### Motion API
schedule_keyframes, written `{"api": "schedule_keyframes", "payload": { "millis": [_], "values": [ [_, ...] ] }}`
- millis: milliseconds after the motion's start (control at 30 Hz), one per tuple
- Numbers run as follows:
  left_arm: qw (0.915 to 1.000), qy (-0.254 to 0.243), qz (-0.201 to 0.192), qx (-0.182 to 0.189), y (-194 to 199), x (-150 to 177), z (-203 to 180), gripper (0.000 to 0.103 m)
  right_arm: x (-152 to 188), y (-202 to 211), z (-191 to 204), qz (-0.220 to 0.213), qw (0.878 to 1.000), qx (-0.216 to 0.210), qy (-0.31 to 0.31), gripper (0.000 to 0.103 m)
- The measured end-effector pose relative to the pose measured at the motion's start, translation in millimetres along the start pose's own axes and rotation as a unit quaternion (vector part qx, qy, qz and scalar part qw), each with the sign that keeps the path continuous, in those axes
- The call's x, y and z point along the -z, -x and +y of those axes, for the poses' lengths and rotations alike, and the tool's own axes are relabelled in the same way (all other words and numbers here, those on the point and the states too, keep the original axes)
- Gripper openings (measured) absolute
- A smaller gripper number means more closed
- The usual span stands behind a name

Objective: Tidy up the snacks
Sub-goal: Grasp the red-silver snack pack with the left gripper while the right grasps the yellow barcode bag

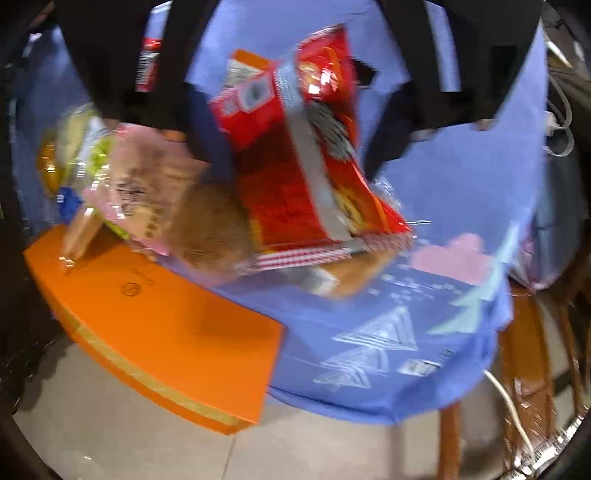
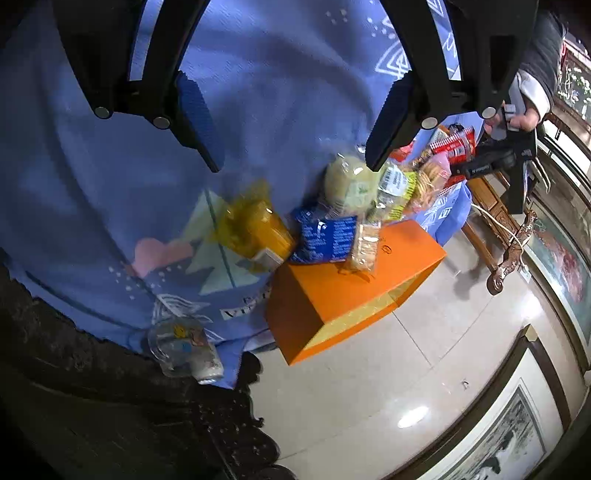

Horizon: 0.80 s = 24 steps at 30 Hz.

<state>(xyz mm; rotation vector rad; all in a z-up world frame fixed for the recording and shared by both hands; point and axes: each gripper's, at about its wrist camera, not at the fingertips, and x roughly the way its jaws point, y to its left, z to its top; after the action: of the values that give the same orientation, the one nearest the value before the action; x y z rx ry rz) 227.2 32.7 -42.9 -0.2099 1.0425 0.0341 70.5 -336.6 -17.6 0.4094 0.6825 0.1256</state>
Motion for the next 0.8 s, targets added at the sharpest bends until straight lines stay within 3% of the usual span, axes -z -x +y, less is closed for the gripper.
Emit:
{"api": "schedule_keyframes", "payload": {
  "millis": [100,133,267,500,800],
  "values": [
    [0.9987,-0.047,-0.016,-0.011,11,7,-16,0.047,1,-1,-6,0.004,1.0,0.006,-0.003,0.079],
    [0.9983,-0.052,-0.024,-0.003,18,10,-18,0.035,1,-1,-8,0.004,1.0,0.007,-0.004,0.079],
    [0.9962,-0.076,-0.03,0.031,51,24,-16,0.025,-3,-5,-6,0.002,1.0,0.019,0.009,0.079],
    [0.9951,-0.084,-0.032,0.039,69,32,-3,0.024,-25,-34,-3,0.023,0.996,0.068,0.053,0.087],
    [0.995,-0.087,-0.016,0.046,51,44,-4,0.026,-59,-112,12,0.084,0.977,0.126,0.149,0.087]
  ]
}}
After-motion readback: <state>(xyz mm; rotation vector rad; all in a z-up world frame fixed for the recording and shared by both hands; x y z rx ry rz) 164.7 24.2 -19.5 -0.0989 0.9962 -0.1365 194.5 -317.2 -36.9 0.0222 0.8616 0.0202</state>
